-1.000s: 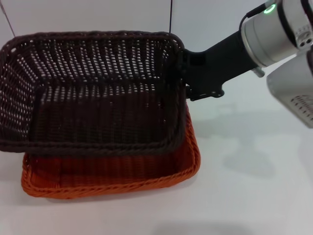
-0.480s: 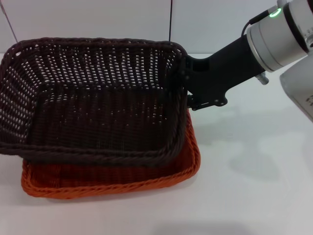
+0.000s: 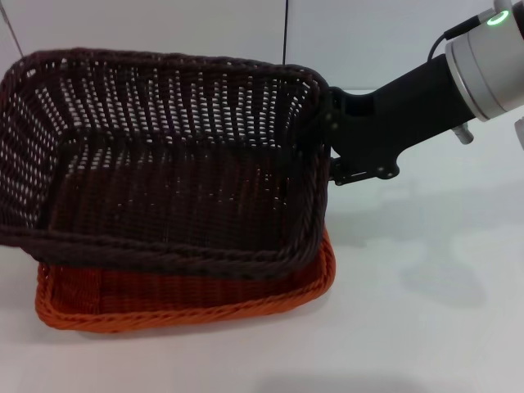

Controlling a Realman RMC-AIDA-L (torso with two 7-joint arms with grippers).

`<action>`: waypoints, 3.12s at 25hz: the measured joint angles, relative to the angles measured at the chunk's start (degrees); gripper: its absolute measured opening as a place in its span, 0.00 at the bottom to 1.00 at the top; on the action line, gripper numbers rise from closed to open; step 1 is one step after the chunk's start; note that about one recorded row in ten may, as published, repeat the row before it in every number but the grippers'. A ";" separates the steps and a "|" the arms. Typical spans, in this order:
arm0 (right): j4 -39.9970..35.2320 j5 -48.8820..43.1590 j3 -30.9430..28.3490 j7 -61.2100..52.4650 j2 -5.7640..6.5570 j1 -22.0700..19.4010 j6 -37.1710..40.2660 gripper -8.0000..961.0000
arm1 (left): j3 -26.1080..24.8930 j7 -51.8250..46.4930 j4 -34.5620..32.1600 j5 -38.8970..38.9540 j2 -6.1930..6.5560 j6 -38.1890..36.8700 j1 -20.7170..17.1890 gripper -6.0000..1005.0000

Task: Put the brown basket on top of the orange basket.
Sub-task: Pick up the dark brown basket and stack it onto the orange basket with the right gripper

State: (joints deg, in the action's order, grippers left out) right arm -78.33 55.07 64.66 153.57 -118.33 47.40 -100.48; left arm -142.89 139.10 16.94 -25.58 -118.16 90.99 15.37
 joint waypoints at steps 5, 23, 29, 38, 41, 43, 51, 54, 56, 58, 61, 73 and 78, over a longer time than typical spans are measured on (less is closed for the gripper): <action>-1.32 0.55 -0.64 -1.50 -0.13 -1.26 0.14 0.32 | 0.17 -0.02 -0.09 0.00 -0.03 0.06 0.01 0.51; -3.02 5.88 -0.65 -2.16 -0.12 -6.29 -2.46 0.32 | 0.44 -0.85 -0.47 -0.18 0.03 0.67 -0.86 0.51; -4.62 8.25 -1.23 -5.59 -0.20 -7.94 -2.59 0.32 | 0.50 -0.85 -0.51 -0.49 -0.01 1.08 -0.73 0.51; -7.12 12.66 -1.38 -11.89 -0.27 -9.71 -2.13 0.32 | 0.42 -0.76 -0.76 -0.12 -0.05 -1.01 -0.54 0.51; -7.71 13.56 -1.38 -14.09 -0.28 -9.91 -1.81 0.32 | 0.38 -0.75 -0.76 -0.12 -0.04 -1.10 -0.49 0.51; -7.95 13.66 -1.31 -14.39 -0.32 -10.30 -1.68 0.32 | 0.15 -0.65 -0.50 -0.16 0.00 -1.49 -0.23 0.51; -6.75 12.43 -0.84 -13.07 -0.30 -10.92 -1.24 0.32 | -0.13 -0.52 0.13 -0.12 0.17 -2.42 -0.01 0.51; -5.81 11.31 -0.83 -10.91 -0.18 -10.81 -1.32 0.32 | -0.31 -0.55 0.64 -0.09 0.19 -3.52 0.52 0.51; -5.32 10.64 -0.98 -9.21 -0.10 -10.79 -1.55 0.32 | -0.34 -0.56 0.84 -0.09 0.20 -3.90 0.61 0.51; -4.79 10.12 -1.23 -7.06 0.03 -10.79 -1.70 0.32 | -0.43 -0.57 1.14 -0.08 0.21 -4.48 0.81 0.51; -4.03 9.65 -1.49 -5.41 0.54 -10.67 -1.44 0.32 | -0.85 -0.40 1.19 -0.06 0.13 -4.95 1.98 0.51; 0.05 7.98 -3.02 0.50 2.04 -9.37 -0.78 0.32 | -0.65 -0.13 0.28 -0.02 -0.14 -5.05 3.20 0.51; -0.06 8.07 -3.13 0.63 1.99 -9.49 -0.97 0.32 | -0.84 -0.13 0.19 0.01 -0.14 -5.18 2.87 0.51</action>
State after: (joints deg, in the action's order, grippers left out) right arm -78.38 63.13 61.53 154.20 -116.34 37.91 -101.45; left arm -143.73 138.97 17.13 -25.57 -118.30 85.81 18.23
